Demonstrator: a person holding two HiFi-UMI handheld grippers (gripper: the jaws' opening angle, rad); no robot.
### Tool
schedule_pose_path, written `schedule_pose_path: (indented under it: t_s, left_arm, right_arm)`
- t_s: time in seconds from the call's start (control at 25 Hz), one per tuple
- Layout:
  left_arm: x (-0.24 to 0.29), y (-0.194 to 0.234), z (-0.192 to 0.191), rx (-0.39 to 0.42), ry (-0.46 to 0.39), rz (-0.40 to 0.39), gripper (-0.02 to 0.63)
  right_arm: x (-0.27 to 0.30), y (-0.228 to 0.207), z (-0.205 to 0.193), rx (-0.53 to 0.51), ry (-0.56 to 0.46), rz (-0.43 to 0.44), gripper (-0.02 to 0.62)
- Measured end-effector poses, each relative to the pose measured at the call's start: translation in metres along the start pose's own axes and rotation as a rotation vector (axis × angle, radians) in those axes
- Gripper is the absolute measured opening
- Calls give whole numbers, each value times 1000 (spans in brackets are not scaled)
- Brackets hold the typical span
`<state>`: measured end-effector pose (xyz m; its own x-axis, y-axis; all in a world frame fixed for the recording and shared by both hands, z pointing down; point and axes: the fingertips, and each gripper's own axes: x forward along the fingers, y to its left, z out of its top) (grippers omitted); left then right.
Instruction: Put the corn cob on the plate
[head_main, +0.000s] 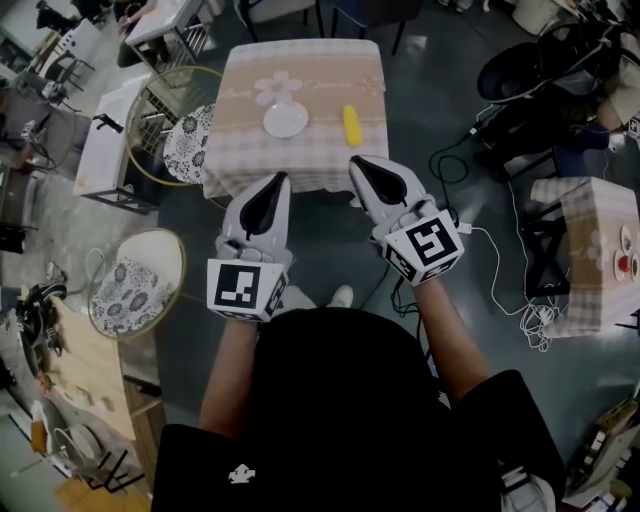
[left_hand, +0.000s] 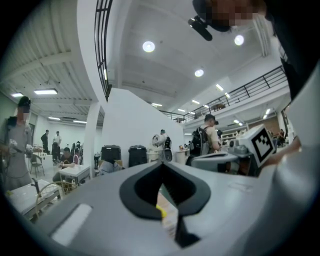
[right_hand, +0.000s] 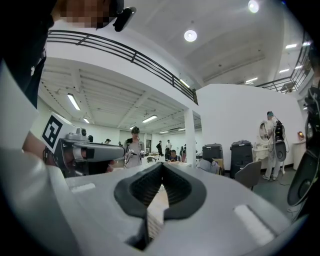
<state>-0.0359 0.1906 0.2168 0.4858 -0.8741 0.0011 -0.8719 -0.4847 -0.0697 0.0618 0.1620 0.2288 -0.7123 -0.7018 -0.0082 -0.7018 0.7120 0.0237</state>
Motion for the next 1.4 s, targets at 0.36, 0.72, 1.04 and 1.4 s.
schedule_pose_path:
  t_s: [0.36,0.72,1.04,1.4]
  left_arm:
    - [-4,14,-5,1,17,31,6]
    - [9,43,-6,-2,13,32,6]
    - [34,79,-8,-14,15,13,6]
    - [63,112,-15,-27,25,-24,6]
  right_arm:
    - [13,-1,-4,13,4,11,2]
    - [44,-6,-3,14,8,6,2]
    - [81,-18,-4,17,21,-11,2]
    - [118,-38,-8,30,35,-53,2]
